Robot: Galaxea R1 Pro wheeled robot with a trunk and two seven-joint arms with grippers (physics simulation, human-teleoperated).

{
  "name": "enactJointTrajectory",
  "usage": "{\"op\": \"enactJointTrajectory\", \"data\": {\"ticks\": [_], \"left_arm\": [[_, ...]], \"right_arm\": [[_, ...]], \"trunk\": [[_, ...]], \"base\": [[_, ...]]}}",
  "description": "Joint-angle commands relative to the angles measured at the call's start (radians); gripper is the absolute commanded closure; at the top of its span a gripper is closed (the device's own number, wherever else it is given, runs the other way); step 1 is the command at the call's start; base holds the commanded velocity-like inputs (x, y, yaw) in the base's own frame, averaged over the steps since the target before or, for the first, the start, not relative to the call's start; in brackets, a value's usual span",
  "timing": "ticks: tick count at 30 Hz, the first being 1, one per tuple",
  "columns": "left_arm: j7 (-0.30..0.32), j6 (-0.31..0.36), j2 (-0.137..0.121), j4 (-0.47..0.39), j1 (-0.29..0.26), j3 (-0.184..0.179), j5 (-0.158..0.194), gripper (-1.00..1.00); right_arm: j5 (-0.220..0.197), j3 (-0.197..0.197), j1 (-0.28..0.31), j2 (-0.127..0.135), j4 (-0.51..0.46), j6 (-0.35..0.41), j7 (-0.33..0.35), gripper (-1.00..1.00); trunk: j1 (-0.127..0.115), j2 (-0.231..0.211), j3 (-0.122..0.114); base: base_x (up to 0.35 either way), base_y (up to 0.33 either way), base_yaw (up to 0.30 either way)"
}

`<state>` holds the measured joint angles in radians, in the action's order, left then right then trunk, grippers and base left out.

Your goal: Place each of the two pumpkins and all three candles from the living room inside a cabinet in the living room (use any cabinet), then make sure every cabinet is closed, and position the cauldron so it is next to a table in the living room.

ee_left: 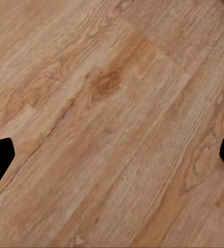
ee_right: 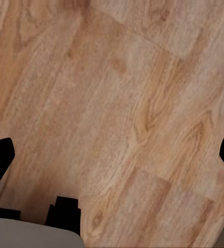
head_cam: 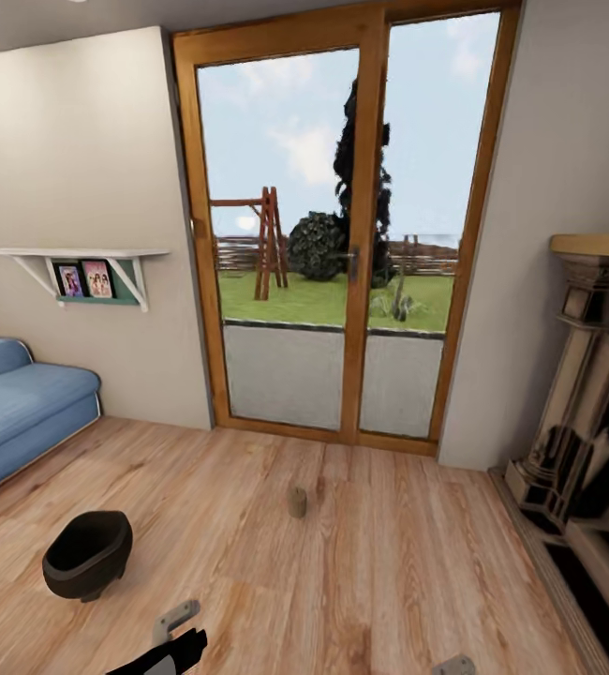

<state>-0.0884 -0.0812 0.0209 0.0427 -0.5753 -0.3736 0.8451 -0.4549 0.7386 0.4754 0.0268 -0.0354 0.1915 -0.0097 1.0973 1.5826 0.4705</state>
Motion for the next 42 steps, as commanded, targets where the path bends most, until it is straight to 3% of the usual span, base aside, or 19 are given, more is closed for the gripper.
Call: {"op": "enactJointTrajectory", "data": {"ticks": [1,17,26,33,34,42], "left_arm": [[-0.001,-0.005,0.001,0.003,-0.001,-0.008,0.006,-1.0],[-0.001,-0.005,0.002,0.003,-0.001,-0.008,0.006,-1.0],[-0.001,-0.005,0.002,0.003,-0.001,-0.008,0.005,-1.0],[-0.002,-0.006,0.012,0.003,-0.001,-0.009,0.004,-1.0],[-0.002,-0.007,0.024,0.003,-0.001,-0.01,0.001,-1.0],[-0.002,-0.009,0.025,0.003,-0.001,-0.01,0.001,-1.0]], "right_arm": [[-0.008,0.008,0.0,0.001,-0.003,0.006,-0.001,-1.0],[-0.009,0.008,0.0,0.001,-0.003,0.006,0.0,-1.0],[-0.011,0.008,0.0,0.001,-0.003,-0.032,0.0,-1.0],[-0.016,0.002,-0.001,0.001,-0.004,-0.039,0.0,-1.0],[-0.017,0.001,-0.001,0.002,-0.005,-0.04,-0.001,-1.0],[-0.018,-0.003,-0.001,0.002,-0.011,-0.039,-0.003,-1.0]], "trunk": [[0.001,0.001,0.001],[0.001,0.001,0.001],[0.001,0.001,0.001],[0.001,0.001,0.001],[0.001,0.001,0.001],[0.001,0.001,0.001]], "base": [[0.335,-0.001,0.0],[0.335,0.103,0.0],[0.335,0.133,0.0],[0.335,0.045,0.0],[0.335,0.002,0.0],[0.238,0.0,0.0]]}}
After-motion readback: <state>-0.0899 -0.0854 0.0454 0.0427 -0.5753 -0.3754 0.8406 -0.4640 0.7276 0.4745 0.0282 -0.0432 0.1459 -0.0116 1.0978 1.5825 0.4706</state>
